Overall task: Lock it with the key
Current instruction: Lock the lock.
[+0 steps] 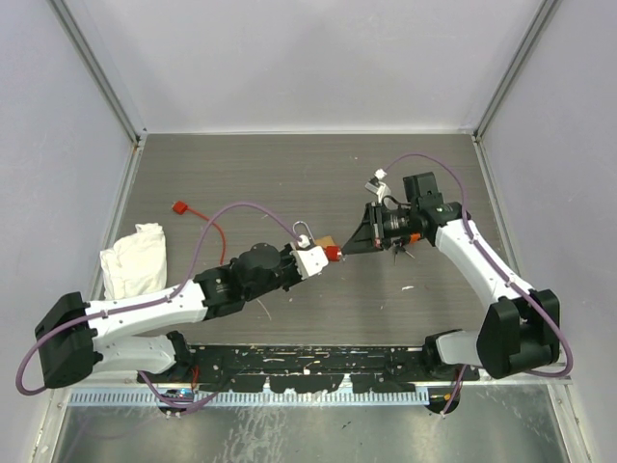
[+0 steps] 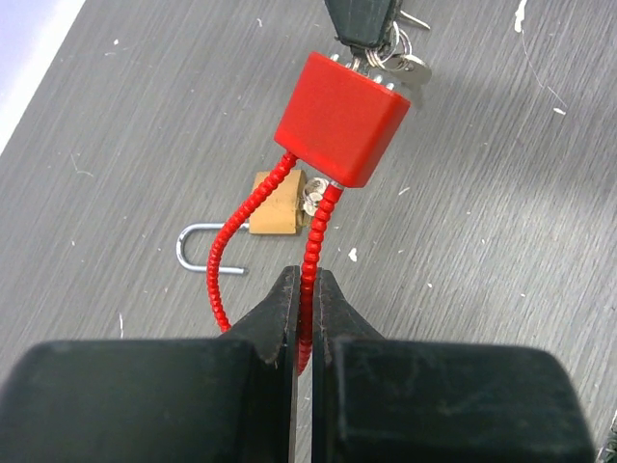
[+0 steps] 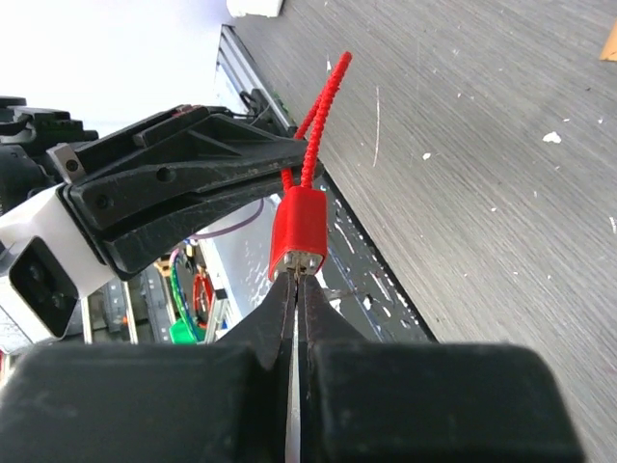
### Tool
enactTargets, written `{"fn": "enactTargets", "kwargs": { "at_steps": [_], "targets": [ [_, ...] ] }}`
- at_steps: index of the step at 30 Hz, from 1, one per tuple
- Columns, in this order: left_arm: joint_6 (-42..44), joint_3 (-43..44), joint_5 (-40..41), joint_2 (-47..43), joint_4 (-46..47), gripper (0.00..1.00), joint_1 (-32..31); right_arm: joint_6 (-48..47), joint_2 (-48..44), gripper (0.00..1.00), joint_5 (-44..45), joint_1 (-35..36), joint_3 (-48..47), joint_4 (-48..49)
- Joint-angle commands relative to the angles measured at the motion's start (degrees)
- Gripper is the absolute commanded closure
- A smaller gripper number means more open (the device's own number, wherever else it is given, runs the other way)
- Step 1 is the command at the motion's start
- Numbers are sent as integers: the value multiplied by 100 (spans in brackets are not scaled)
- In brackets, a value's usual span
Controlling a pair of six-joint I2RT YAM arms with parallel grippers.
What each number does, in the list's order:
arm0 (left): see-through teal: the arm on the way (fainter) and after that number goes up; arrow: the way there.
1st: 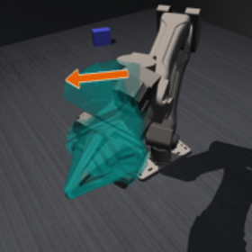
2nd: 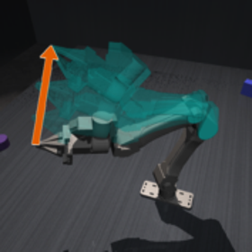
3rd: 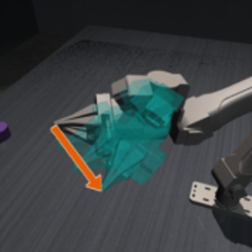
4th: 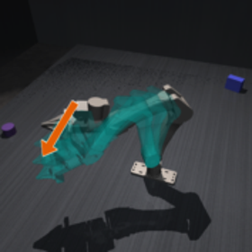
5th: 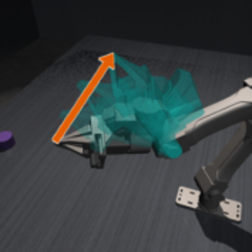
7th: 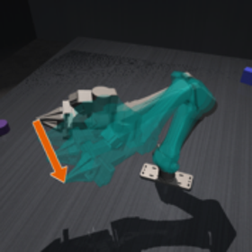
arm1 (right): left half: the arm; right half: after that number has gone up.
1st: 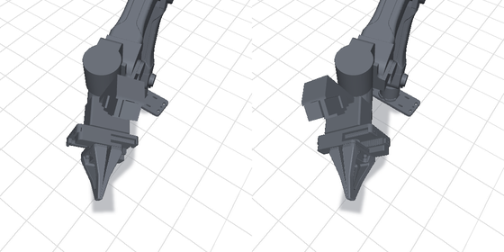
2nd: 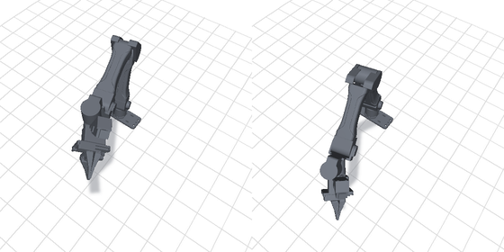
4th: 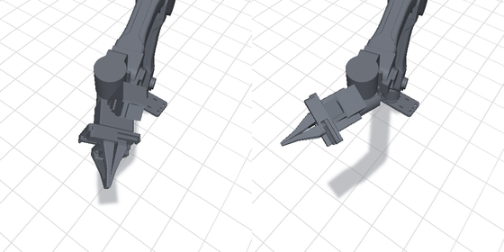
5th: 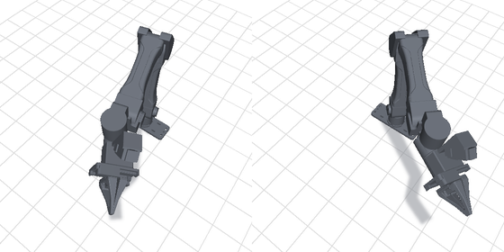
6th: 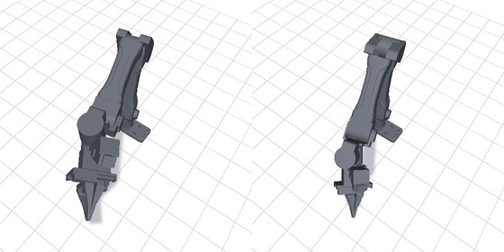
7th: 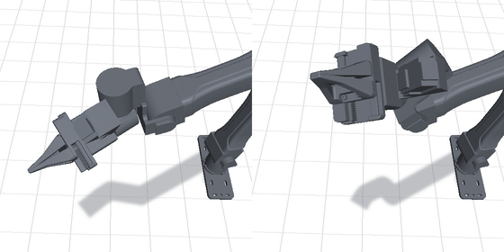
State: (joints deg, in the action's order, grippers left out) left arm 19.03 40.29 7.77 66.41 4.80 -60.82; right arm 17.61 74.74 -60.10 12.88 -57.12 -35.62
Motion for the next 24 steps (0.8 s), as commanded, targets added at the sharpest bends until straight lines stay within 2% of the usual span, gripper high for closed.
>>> {"fn": "enactTargets", "kwargs": {
  "at_steps": [1, 4, 8, 10, 14, 17, 19, 24],
  "targets": [
    [116, 11, 505, 107, -848, 100, 147, 408, 43, 99, -569, -241, 384, 273],
    [453, -51, 1061, 289, -617, 100, 146, 2032, 81, 99, -1364, -288, 807, 1232],
    [946, -97, 1625, 459, -278, 100, 143, 2486, 59, 99, -1579, -289, 698, 1428],
    [1109, -153, 1769, 509, -100, 100, 156, 2180, 4, 99, -1452, -288, 523, 1260],
    [1222, -241, 1908, 555, 56, 100, 182, 254, 137, 99, -703, -287, -237, -538],
    [1253, -293, 1996, 561, 85, 100, 184, -618, -49, 99, 214, -255, -573, -855],
    [1212, -298, 1954, 525, 59, 100, 180, -577, -78, 99, 231, -257, -481, -704],
    [892, -285, 1645, 289, -73, 100, 184, 209, 145, 99, -819, -347, 108, -8]
  ]
}}
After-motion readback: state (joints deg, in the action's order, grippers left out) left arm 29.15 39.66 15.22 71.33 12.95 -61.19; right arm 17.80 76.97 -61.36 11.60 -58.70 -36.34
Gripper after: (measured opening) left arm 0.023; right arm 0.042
